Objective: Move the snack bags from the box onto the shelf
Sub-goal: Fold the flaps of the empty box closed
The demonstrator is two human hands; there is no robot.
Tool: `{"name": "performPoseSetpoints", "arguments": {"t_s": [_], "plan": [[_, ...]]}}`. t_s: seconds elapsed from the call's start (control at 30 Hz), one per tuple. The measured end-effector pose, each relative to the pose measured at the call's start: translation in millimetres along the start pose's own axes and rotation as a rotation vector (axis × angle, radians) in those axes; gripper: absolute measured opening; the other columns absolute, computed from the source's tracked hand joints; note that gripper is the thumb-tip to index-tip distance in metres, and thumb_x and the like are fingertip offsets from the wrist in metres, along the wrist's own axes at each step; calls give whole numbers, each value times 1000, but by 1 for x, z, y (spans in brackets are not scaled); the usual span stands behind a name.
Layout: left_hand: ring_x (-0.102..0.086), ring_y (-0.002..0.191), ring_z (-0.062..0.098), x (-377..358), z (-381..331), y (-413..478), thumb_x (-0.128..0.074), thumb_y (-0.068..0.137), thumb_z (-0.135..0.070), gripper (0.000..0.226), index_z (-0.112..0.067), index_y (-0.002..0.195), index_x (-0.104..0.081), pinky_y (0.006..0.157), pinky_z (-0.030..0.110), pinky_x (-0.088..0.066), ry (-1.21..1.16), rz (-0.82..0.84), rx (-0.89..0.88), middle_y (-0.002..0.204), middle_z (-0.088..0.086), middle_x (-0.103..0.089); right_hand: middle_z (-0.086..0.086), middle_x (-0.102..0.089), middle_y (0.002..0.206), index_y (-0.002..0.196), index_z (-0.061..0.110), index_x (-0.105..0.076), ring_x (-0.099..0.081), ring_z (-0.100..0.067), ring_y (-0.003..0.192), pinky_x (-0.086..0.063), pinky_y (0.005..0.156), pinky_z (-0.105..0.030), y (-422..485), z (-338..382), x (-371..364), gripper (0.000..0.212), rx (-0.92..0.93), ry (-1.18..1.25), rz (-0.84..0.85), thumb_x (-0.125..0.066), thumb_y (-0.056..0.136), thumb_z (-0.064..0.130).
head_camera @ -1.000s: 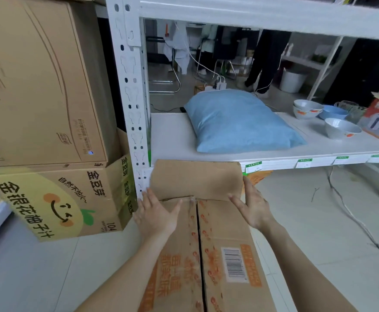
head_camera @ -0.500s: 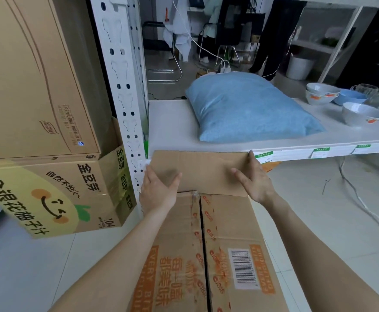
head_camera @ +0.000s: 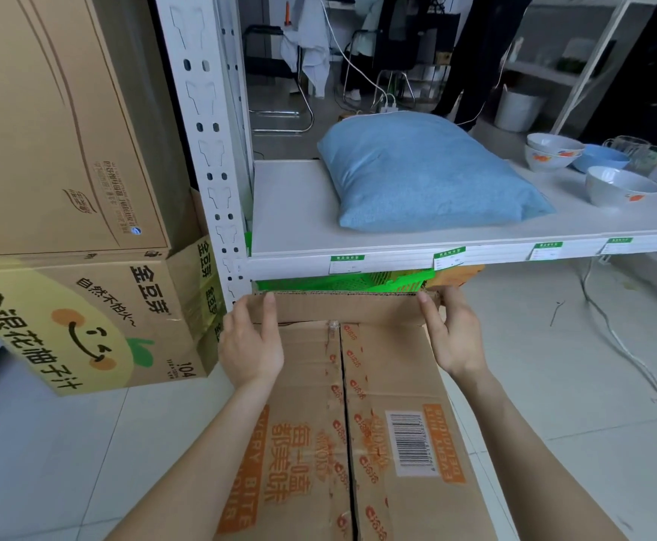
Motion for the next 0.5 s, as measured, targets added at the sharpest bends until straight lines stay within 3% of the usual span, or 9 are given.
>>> {"name": "performPoseSetpoints", "arguments": {"t_s": [0.13,0.3,0.5], "plan": [[-56,112,32,9,8,-21,-13,76,-87,94,-17,122,-55,95,49,-45,-13,-18,-10,124,7,-61,2,-64,92,100,17,-63,-60,-20,84,-48,78,-37,-23,-7,5,60,-4,-20,2,-33,87,68],[-60,109,32,12,28,-47,-8,70,-93,107,-14,125,-54,96,52,-45,78,13,5,118,10,-66,4,-67,92,102,19,-66,-62,-19,85,-49,82,-38,-52,-22,4,63,-39,-49,56,-33,86,69],[-44,134,29,7,58,-64,-31,79,-82,83,-27,138,-46,113,61,-23,250,152,47,142,3,-52,-5,-68,107,120,16,-61,-62,-28,102,-47,92,-42,-75,-32,-7,78,-85,-153,194,-32,79,75]]}}
Point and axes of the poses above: each hand's wrist, its own y-axis towards the middle knuckle, its own x-axis out of the back of the hand, z = x × y, the point moved 6 cm from there along y, towards the middle knuckle
